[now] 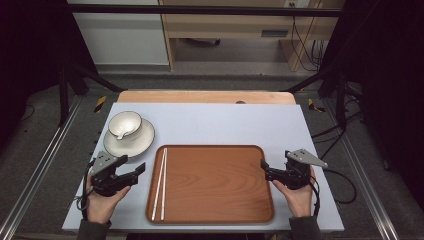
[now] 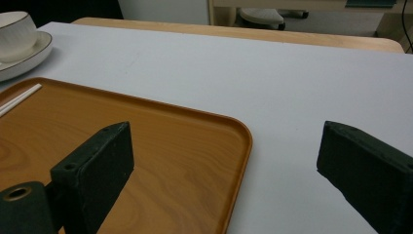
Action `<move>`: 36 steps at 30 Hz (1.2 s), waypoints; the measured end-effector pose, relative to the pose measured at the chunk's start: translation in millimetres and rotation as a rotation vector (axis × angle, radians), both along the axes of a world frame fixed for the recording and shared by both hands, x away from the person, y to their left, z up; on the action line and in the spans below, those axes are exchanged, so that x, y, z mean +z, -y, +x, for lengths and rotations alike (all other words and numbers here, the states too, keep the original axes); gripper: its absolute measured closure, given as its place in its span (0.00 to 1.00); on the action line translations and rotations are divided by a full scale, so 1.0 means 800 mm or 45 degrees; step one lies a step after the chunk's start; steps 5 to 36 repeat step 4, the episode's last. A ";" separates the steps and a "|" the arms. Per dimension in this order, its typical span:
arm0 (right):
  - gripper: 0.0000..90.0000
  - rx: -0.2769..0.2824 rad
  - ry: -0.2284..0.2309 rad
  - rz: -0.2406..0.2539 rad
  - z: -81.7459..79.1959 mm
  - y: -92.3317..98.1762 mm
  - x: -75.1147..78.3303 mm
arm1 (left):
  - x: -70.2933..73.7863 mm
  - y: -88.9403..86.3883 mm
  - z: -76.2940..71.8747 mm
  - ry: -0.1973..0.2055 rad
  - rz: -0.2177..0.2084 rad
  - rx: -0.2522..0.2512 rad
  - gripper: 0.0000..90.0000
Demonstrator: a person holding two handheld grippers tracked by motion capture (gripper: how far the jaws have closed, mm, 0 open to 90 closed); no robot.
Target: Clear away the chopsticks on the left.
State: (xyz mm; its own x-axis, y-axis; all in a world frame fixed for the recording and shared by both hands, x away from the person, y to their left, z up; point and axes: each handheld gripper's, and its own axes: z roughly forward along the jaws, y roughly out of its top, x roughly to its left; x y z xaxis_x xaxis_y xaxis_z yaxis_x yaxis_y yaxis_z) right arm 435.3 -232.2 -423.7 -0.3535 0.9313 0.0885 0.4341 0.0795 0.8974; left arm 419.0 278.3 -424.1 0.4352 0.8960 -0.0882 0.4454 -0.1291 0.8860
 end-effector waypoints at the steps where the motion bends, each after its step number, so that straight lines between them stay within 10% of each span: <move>1: 0.07 -0.003 -0.005 -0.001 0.000 0.000 -0.001 | -0.004 -0.002 0.000 -0.019 0.020 -0.004 0.30; 36: 0.07 0.001 -0.007 -0.010 0.001 -0.001 -0.003 | -0.015 -0.012 -0.003 -0.020 0.051 -0.001 0.29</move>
